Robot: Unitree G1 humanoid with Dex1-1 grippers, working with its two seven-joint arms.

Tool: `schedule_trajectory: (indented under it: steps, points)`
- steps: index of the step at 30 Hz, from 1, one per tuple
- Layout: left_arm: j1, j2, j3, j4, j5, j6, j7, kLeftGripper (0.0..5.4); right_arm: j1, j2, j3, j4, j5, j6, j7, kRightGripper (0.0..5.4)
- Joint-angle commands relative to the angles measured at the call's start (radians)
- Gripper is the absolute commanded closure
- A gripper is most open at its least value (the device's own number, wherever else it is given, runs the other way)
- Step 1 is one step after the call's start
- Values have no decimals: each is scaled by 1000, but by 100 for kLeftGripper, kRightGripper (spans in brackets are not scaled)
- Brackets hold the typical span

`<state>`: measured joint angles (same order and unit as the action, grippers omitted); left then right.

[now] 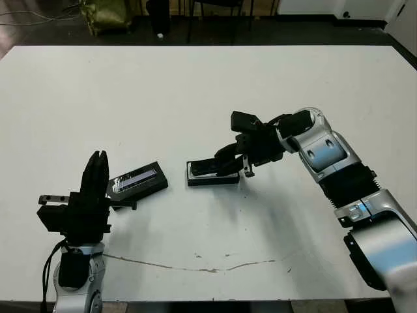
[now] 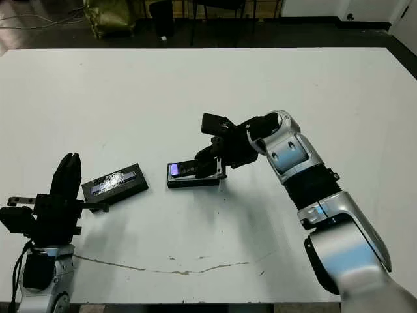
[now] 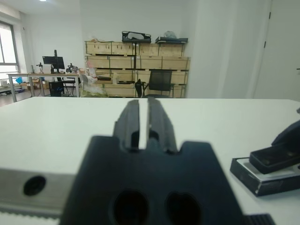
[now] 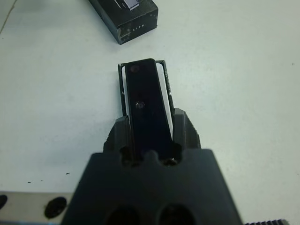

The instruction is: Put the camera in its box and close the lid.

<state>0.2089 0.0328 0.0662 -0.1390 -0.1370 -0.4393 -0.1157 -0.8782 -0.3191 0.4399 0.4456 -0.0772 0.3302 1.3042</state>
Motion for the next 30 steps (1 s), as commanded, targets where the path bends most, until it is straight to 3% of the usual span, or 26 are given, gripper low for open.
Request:
schedule_trajectory:
  steps: [1, 30]
  points:
    - [16, -1, 0, 9, 6, 7, 0, 540, 6, -12, 6, 14, -7, -8, -10, 503]
    - [26, -1, -6, 4, 5, 7, 3, 540, -14, 26, 80, 39, -43, 11, -1, 503]
